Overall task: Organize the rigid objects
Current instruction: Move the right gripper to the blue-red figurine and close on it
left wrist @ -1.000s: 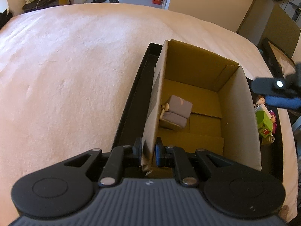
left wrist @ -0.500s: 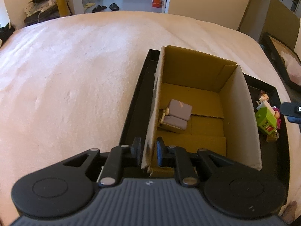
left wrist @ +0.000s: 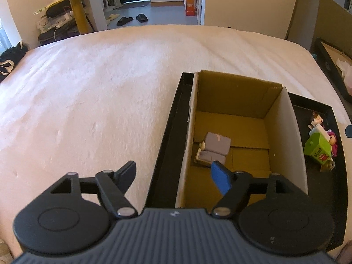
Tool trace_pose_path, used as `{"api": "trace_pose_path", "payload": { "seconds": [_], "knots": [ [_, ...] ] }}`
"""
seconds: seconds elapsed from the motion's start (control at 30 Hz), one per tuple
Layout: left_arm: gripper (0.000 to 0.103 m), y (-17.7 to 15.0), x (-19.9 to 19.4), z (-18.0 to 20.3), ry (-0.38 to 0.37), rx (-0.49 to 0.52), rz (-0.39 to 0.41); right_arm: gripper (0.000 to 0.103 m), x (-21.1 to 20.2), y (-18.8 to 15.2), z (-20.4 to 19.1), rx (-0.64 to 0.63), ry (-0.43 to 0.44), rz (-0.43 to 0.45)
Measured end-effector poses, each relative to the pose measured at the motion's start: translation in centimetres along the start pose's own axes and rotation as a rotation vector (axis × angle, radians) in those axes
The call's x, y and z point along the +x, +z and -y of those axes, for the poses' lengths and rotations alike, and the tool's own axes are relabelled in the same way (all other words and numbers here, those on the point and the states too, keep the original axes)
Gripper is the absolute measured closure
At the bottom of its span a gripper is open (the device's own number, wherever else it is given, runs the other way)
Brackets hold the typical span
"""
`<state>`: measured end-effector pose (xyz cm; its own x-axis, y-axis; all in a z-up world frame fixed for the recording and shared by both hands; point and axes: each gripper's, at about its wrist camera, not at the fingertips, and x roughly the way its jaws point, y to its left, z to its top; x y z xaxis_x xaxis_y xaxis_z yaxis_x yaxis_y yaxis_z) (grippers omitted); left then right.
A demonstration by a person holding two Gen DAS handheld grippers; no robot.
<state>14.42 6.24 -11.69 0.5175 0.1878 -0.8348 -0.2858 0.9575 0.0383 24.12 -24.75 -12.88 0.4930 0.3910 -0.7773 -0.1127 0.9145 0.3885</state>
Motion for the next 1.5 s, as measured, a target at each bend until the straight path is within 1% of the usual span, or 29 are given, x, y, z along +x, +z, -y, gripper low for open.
{"api": "trace_pose_path", "payload": {
  "seconds": [0.03, 0.1, 0.23, 0.33, 0.37, 0.4, 0.43, 0.53, 0.6, 0.7, 0.73, 0.83, 0.93, 1.07, 1.2, 1.3, 1.37, 1.5],
  "knots": [
    [0.025, 0.1, 0.0, 0.1, -0.002, 0.002, 0.001, 0.036, 0.2, 0.1, 0.5, 0.014, 0.001, 0.001],
    [0.022, 0.2, -0.3, 0.5, 0.001, 0.012, 0.005, 0.036, 0.7, 0.2, 1.8, 0.055, 0.005, -0.003],
    [0.022, 0.4, -0.6, 1.1, 0.02, 0.02, 0.009, 0.036, 1.8, -0.1, 3.8, 0.128, 0.025, -0.017],
    [0.022, 0.5, -0.9, 1.4, 0.036, 0.008, 0.007, 0.037, 2.7, -0.4, 4.9, 0.161, 0.006, -0.028],
    [0.022, 0.6, -0.9, 1.6, 0.042, 0.003, 0.007, 0.038, 2.9, -0.4, 5.2, 0.166, 0.004, -0.026],
    [0.022, 0.6, -1.0, 1.7, 0.048, 0.0, 0.005, 0.041, 3.1, -0.5, 5.6, 0.178, 0.006, -0.028],
    [0.022, 0.7, -1.0, 1.8, 0.053, -0.007, 0.001, 0.046, 3.2, -0.5, 5.9, 0.192, 0.01, -0.034],
    [0.022, 1.0, -0.9, 2.3, 0.05, -0.018, -0.007, 0.056, 3.9, -0.5, 6.9, 0.224, 0.01, -0.052],
    [0.022, 1.3, -0.9, 2.9, 0.048, -0.006, -0.006, 0.057, 4.1, -0.5, 7.3, 0.233, 0.002, -0.053],
    [0.022, 1.7, -0.8, 3.5, 0.065, 0.015, -0.007, 0.062, 4.6, -0.4, 8.2, 0.257, -0.001, -0.058],
    [0.022, 1.8, -0.8, 3.5, 0.064, 0.016, -0.008, 0.064, 4.8, -0.4, 8.4, 0.261, -0.001, -0.063],
    [0.022, 2.0, -0.6, 3.4, 0.072, 0.01, -0.013, 0.067, 5.7, -0.5, 8.9, 0.268, -0.001, -0.094],
    [0.022, 2.2, -0.4, 3.2, 0.095, 0.005, -0.017, 0.067, 6.2, -0.4, 9.0, 0.266, 0.02, -0.096],
    [0.022, 2.3, -0.3, 3.4, 0.101, 0.016, -0.02, 0.067, 6.3, -0.1, 9.3, 0.279, 0.037, -0.094],
    [0.022, 2.5, -0.4, 3.6, 0.107, 0.023, -0.011, 0.068, 5.7, -0.1, 10.0, 0.303, 0.027, -0.074],
    [0.022, 2.5, -0.3, 3.7, 0.106, 0.032, -0.015, 0.071, 6.0, -0.4, 10.2, 0.306, 0.013, -0.098],
    [0.022, 2.6, -0.3, 3.7, 0.106, 0.028, -0.022, 0.071, 6.4, -0.5, 10.0, 0.293, 0.017, -0.114],
    [0.022, 2.6, -0.3, 3.5, 0.099, 0.018, -0.032, 0.072, 7.4, -0.7, 9.5, 0.264, -0.007, -0.149]
  ]
}}
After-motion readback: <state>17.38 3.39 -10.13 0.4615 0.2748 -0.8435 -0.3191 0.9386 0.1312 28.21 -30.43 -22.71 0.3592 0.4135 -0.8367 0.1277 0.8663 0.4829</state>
